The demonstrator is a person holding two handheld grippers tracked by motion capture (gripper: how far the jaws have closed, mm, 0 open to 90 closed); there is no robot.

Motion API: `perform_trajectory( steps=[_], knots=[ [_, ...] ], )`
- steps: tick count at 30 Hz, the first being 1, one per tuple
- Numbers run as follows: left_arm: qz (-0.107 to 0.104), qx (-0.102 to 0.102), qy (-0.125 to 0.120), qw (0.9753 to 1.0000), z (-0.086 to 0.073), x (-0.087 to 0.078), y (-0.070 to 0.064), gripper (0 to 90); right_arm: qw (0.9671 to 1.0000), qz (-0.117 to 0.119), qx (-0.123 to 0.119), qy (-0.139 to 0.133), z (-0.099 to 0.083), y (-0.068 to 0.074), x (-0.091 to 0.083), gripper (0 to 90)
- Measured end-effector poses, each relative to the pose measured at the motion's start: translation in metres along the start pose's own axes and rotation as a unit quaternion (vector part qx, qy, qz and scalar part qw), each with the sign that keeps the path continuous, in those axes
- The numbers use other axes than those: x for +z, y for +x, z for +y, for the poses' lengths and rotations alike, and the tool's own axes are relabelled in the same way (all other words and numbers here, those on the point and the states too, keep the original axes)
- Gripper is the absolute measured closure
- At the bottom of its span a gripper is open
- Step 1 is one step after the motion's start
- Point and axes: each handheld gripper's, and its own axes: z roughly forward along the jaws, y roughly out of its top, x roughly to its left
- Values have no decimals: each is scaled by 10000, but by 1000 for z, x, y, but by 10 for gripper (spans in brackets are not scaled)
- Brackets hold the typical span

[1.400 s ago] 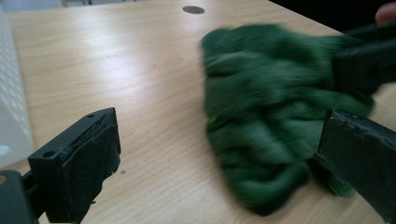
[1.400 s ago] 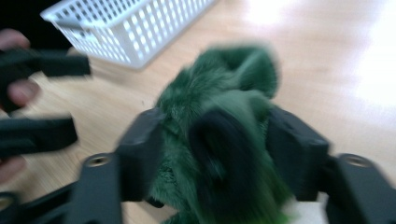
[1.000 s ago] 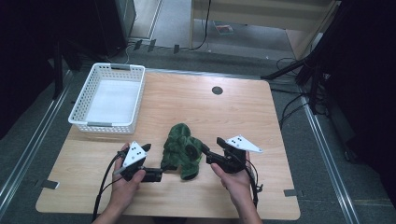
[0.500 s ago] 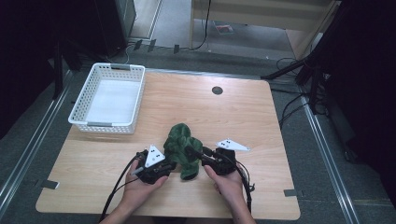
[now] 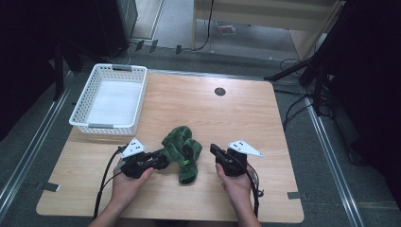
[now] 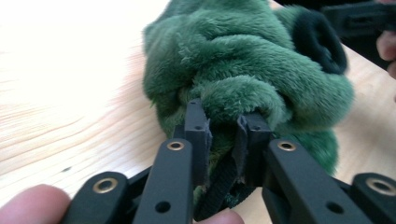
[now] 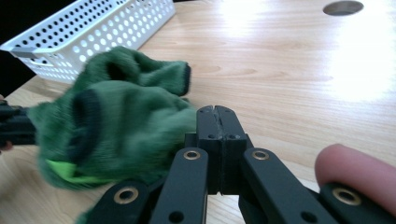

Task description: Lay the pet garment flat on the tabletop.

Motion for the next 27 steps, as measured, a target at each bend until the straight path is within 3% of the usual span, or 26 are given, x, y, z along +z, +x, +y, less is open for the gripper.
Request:
perform_trajectory(
  steps=[3,5,8,10,13,14,17,20,22,25,27],
  knots=[
    [176,-101,-24,9998,1,-4,6,698,10000,30,-1,70,-2,-2,1,840],
    [357,18,-99,9993,3,-7,2,578,9996,226,-14,169,-2,-2,4,734],
    [253,294,-125,9992,9,-8,-14,436,9985,439,-122,302,-4,2,9,581],
    [195,500,-202,9984,11,-6,-32,377,9980,464,-147,410,-6,6,13,537],
    [59,713,-281,9970,12,-4,-52,339,9968,529,-156,575,-9,10,18,566],
    [33,754,-275,9968,12,-3,-58,321,9954,693,-159,637,-11,13,19,602],
    [54,830,-99,9965,9,5,-63,310,9954,684,-255,625,-11,15,20,645],
    [218,793,97,9966,5,15,-59,277,9964,554,-159,626,-12,14,22,689],
    [279,770,114,9966,4,20,-60,239,9956,594,5,725,-14,11,24,706],
    [586,1051,237,9924,2,29,-68,204,9940,715,15,822,-17,10,27,723],
    [952,1114,365,9885,1,35,-65,244,9939,730,3,826,-17,11,28,717]
  ],
)
